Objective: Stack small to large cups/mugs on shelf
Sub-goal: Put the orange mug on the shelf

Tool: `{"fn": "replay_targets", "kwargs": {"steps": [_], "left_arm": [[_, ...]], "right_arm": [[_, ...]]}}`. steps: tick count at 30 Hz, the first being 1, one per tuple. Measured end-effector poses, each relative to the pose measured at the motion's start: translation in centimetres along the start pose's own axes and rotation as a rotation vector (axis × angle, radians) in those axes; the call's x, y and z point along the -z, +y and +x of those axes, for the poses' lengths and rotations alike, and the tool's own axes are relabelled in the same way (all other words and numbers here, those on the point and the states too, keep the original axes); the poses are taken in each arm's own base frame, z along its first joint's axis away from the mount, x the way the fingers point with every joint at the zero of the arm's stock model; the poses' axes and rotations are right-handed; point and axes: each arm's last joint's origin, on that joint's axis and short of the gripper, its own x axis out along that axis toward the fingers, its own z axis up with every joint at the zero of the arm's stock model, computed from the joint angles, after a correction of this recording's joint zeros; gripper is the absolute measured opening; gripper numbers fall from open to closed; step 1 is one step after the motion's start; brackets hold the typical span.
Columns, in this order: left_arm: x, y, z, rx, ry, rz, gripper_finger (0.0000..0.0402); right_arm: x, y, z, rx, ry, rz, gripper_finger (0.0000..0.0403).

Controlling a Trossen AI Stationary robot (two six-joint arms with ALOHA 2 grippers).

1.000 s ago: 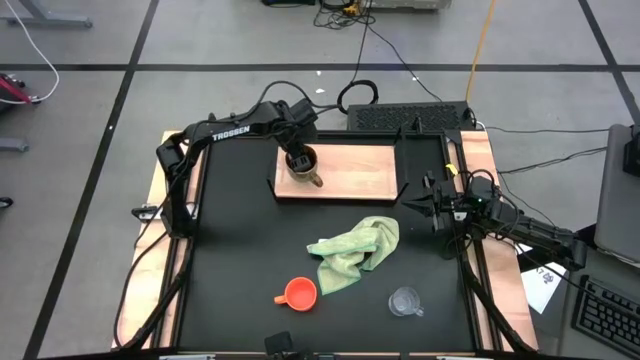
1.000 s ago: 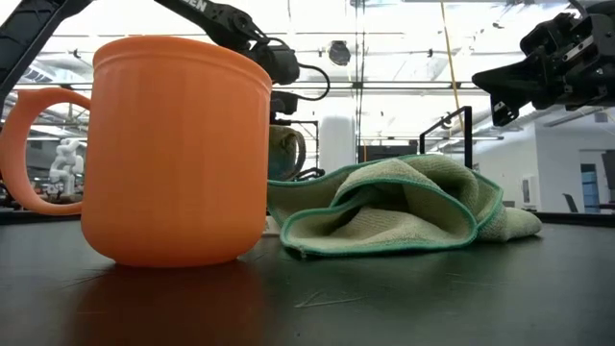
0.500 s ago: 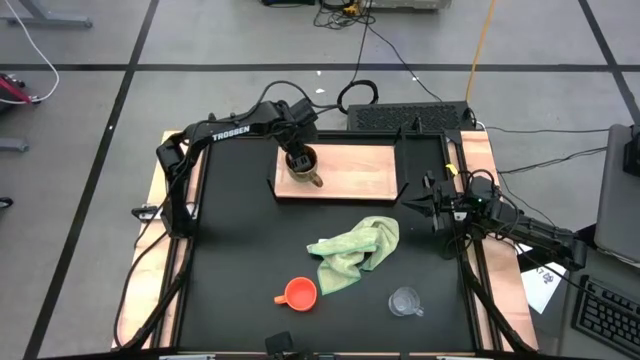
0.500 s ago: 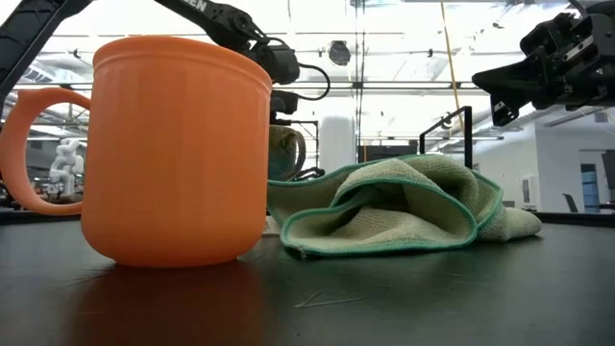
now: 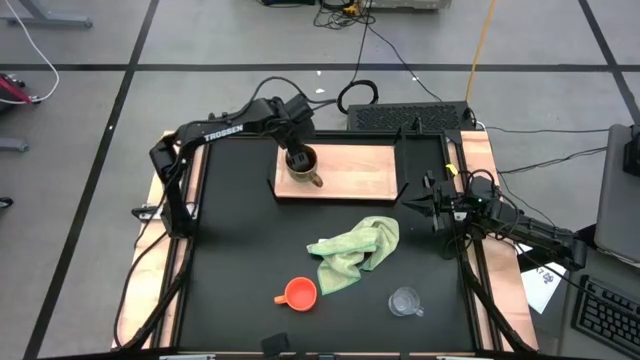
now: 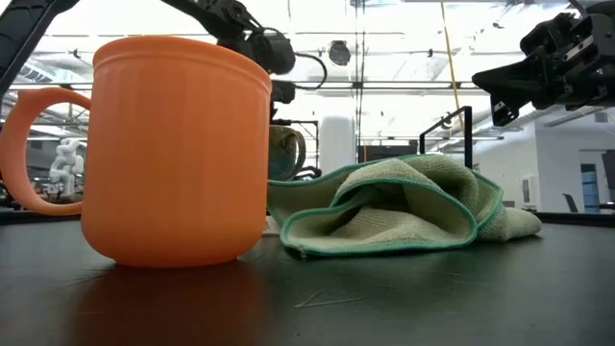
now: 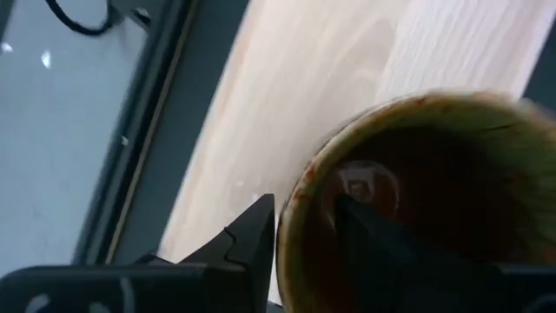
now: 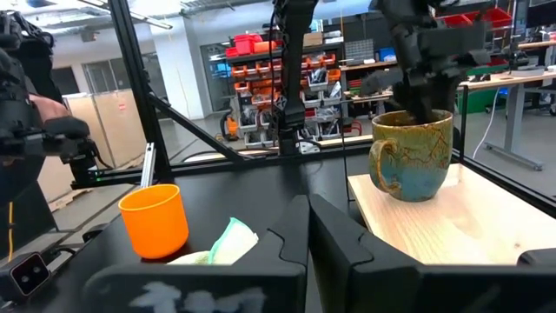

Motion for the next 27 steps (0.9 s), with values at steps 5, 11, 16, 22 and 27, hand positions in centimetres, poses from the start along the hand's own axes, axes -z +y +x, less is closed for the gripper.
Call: {"fn": "replay_targets", "kwargs": {"steps": [5, 11, 16, 22, 27], "left_arm": [[0.2, -0.2, -2.8, -0.012, -0.066, -0.002, 0.0124], [0.9, -0.7, -6.6, -0.026, -0.146, -0.002, 0.0124], [1.4, -0.9, -8.6, -0.035, -0.194, -0.005, 0.0124], [2.0, -1.0, -9.2, -0.041, -0.172, -0.009, 0.0124], [2.6, -1.1, -9.2, -0.041, -0.107, 0.001, 0.0121]], "right_arm": [[-0.1, 0.0, 0.0, -0.001, -0.006, -0.003, 0.0], [-0.1, 0.0, 0.0, -0.001, -0.006, -0.003, 0.0], [-0.1, 0.0, 0.0, -0.001, -0.006, -0.003, 0.0], [-0.1, 0.0, 0.0, -0.001, -0.006, -0.003, 0.0], [-0.1, 0.0, 0.0, -0.001, -0.006, -0.003, 0.0]]}}
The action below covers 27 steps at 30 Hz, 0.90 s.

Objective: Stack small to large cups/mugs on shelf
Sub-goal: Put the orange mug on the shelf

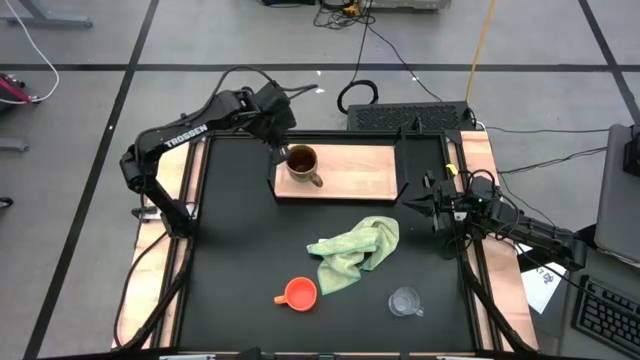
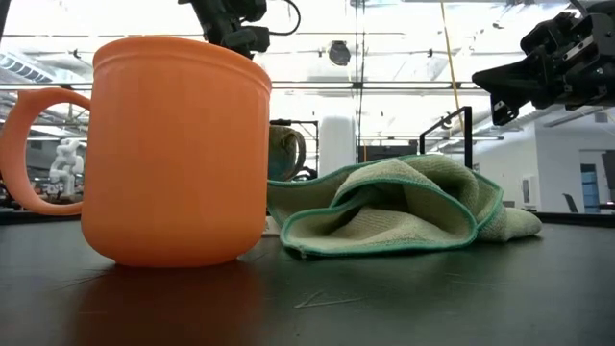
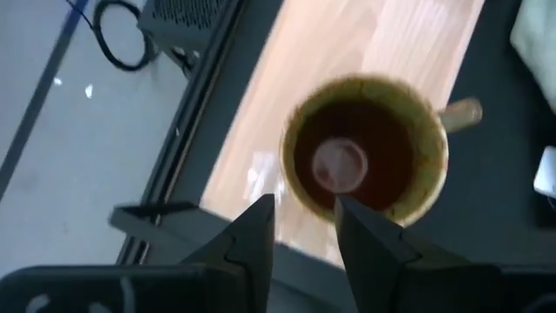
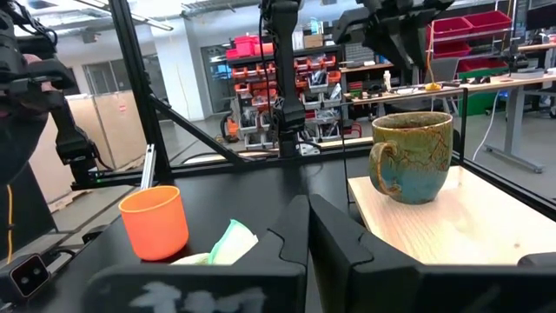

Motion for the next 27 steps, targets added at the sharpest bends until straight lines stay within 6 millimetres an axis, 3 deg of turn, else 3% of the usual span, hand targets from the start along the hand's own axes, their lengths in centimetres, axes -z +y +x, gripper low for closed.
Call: {"fn": "replay_targets", "kwargs": {"steps": [7, 13, 21, 27], "left_arm": [[0.5, -0.2, -1.2, 0.002, -0.001, 0.051, 0.0012], [1.1, -0.5, -3.8, -0.002, -0.074, 0.058, 0.0003], [2.8, -1.2, -9.1, -0.041, -0.254, 0.017, 0.0001], [5.7, -2.0, -10.6, -0.045, -0.371, 0.006, 0.0001]], "right_arm": [[0.0, 0.0, 0.0, 0.0, 0.0, 0.0, 0.0], [0.0, 0.0, 0.0, 0.0, 0.001, 0.0, 0.0], [0.0, 0.0, 0.0, 0.001, 0.001, 0.001, 0.0], [0.0, 0.0, 0.0, 0.001, 0.002, 0.001, 0.0]]}}
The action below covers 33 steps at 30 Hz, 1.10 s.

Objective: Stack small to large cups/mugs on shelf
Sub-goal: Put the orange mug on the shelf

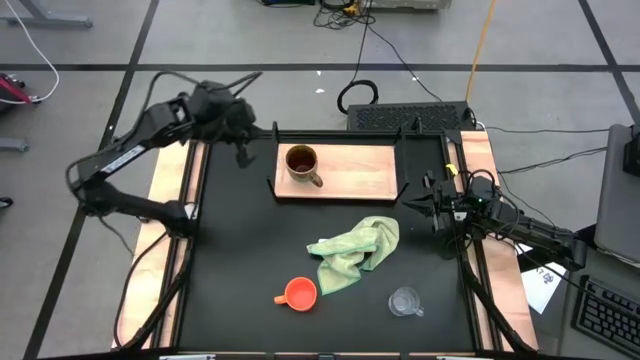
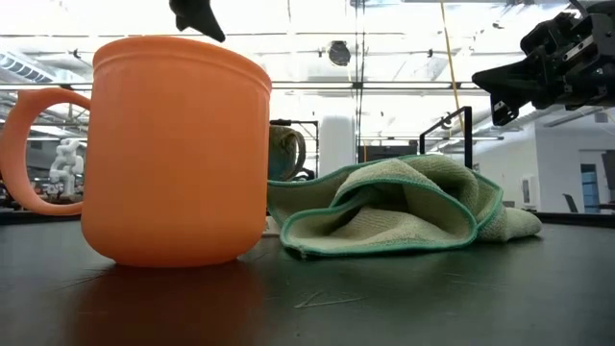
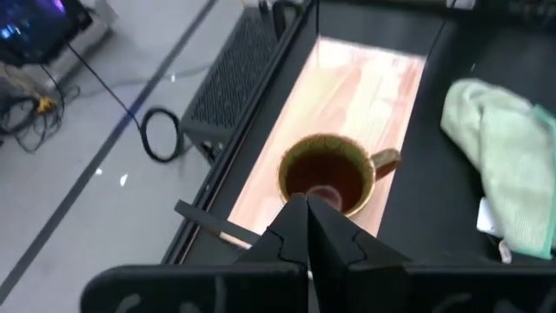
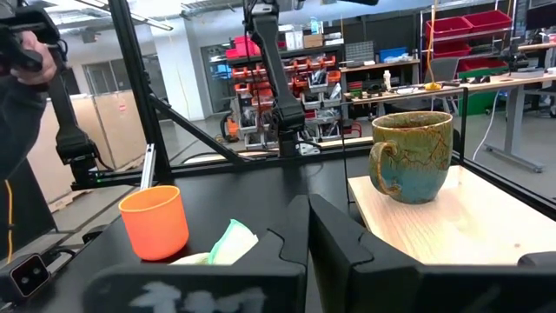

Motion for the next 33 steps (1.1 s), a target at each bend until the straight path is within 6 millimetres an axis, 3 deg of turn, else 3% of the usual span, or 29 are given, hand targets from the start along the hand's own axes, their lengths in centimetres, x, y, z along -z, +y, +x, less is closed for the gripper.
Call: {"fn": "replay_targets", "kwargs": {"steps": [16, 23, 33], "left_arm": [[9.1, -3.8, -1.8, 0.147, -0.377, -0.044, 0.0], [12.8, -4.8, -0.8, 0.151, -0.492, -0.062, 0.0], [16.7, -5.3, 1.1, 0.127, -0.477, -0.105, 0.0]], "right_arm": [[0.0, 0.0, 0.0, 0.0, -0.001, 0.0, 0.0], [0.0, 0.0, 0.0, 0.0, 0.0, 0.0, 0.0], [0.0, 0.0, 0.0, 0.001, 0.003, 0.002, 0.0]]}}
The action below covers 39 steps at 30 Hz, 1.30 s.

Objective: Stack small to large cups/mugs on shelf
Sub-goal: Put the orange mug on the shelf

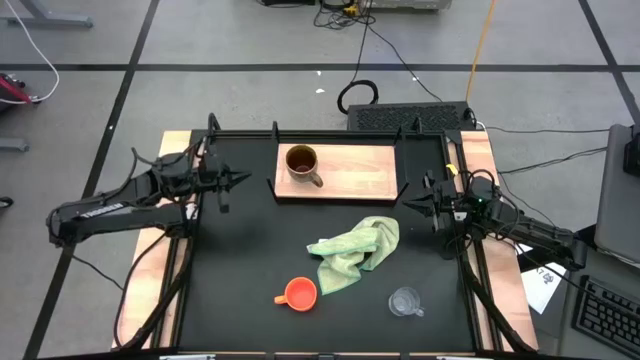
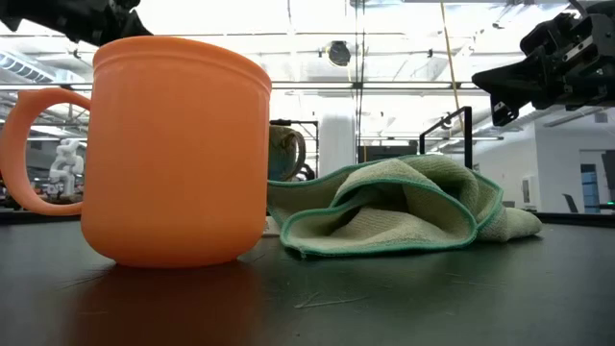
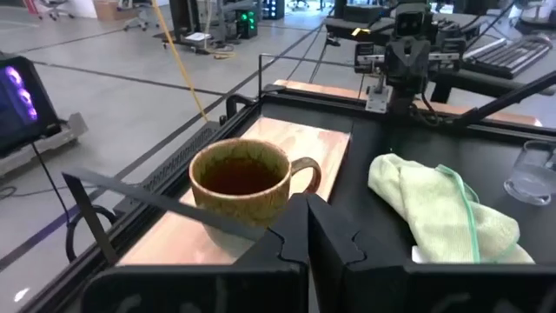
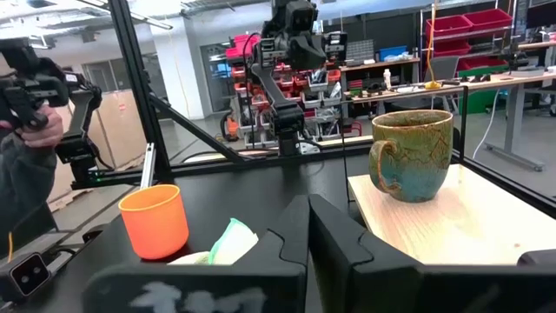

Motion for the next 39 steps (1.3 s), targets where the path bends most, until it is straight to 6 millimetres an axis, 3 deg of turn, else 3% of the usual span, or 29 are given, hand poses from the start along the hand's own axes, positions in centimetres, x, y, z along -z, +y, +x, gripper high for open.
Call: {"fn": "replay_targets", "kwargs": {"steps": [13, 30, 39], "left_arm": [[4.2, -0.1, 1.1, 0.067, -0.026, -0.056, 0.0], [6.5, -0.1, 0.8, 0.078, -0.09, -0.039, 0.0], [8.8, -0.2, 1.0, 0.163, -0.108, -0.055, 0.0]], "right_arm": [[0.1, 0.0, 0.0, 0.002, 0.01, 0.005, 0.0], [0.3, -0.1, 0.0, 0.005, 0.028, 0.015, 0.0], [0.3, -0.1, 0.0, 0.005, 0.029, 0.011, 0.0]]}}
